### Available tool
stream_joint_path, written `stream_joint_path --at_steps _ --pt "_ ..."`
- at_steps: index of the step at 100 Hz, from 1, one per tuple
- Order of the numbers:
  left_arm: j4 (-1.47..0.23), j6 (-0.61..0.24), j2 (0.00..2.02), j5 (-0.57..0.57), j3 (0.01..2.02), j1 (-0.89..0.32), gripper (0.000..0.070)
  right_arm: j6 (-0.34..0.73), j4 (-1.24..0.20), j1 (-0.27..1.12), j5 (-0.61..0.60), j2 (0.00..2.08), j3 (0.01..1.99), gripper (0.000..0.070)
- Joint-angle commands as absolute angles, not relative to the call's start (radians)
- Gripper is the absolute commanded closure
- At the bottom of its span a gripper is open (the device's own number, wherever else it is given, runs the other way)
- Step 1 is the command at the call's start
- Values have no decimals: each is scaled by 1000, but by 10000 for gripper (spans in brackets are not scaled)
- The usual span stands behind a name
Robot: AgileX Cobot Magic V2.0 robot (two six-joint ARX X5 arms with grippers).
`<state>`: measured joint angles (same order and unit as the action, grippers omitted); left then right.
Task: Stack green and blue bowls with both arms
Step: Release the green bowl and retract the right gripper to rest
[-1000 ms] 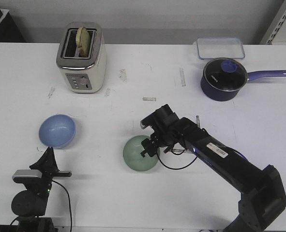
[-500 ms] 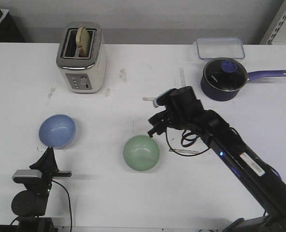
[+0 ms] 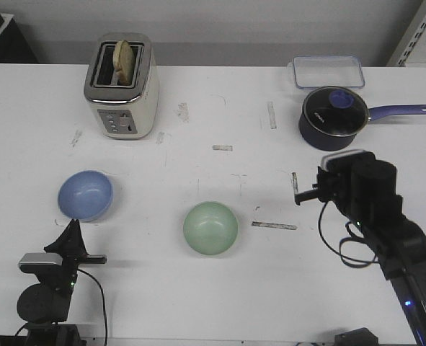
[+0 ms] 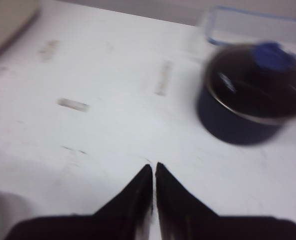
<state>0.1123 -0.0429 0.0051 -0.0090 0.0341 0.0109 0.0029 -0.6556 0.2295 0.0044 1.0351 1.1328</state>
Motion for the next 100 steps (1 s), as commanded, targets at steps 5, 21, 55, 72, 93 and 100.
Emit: stream_joint_path --at_steps 5,21,55,72,93,100 --pt "125 -60 3 -8 14 13 699 -4 -587 187 7 908 966 699" --pt "130 -130 3 -8 14 13 699 -4 -508 156 8 717 738 699" --pt "116 -207 8 -7 139 13 699 -4 -442 156 8 523 589 699" --pt "-31 -204 82 1 356 13 699 -4 -427 156 8 525 589 699" --pt "-333 -185 321 30 762 13 687 -4 -411 156 8 525 589 699" --pt "-403 -166 414 30 896 13 632 -4 -412 156 8 525 589 699"
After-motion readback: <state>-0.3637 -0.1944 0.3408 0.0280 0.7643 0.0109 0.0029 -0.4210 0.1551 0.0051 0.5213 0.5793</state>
